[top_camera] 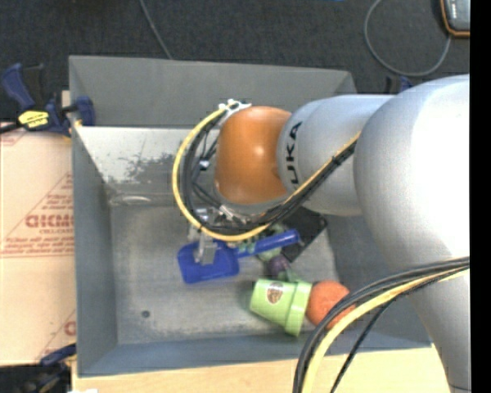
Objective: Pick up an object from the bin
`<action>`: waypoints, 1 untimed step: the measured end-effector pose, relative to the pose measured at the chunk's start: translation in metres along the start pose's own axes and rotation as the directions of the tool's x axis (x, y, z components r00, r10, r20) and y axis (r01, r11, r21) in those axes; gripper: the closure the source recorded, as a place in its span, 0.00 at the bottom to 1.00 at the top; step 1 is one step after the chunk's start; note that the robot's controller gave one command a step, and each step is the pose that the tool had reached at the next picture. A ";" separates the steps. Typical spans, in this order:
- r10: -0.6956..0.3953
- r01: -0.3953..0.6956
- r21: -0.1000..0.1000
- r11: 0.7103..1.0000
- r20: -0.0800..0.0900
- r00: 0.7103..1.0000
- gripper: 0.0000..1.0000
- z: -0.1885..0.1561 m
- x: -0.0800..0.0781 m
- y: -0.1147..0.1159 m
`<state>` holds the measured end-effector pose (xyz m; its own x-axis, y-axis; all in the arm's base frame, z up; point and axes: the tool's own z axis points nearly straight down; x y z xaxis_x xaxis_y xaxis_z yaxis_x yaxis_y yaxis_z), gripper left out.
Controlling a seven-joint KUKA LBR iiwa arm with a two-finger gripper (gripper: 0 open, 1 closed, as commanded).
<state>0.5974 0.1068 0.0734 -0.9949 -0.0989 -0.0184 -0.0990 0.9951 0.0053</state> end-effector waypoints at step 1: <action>0.000 0.000 0.000 1.000 0.001 1.000 1.00 -0.015 0.000 0.000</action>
Offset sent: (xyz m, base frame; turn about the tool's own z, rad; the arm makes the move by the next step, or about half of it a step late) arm -0.0007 -0.0002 0.0552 0.0001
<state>0.5974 0.1064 0.0881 -0.9949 -0.0987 -0.0195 -0.0989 0.9951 0.0057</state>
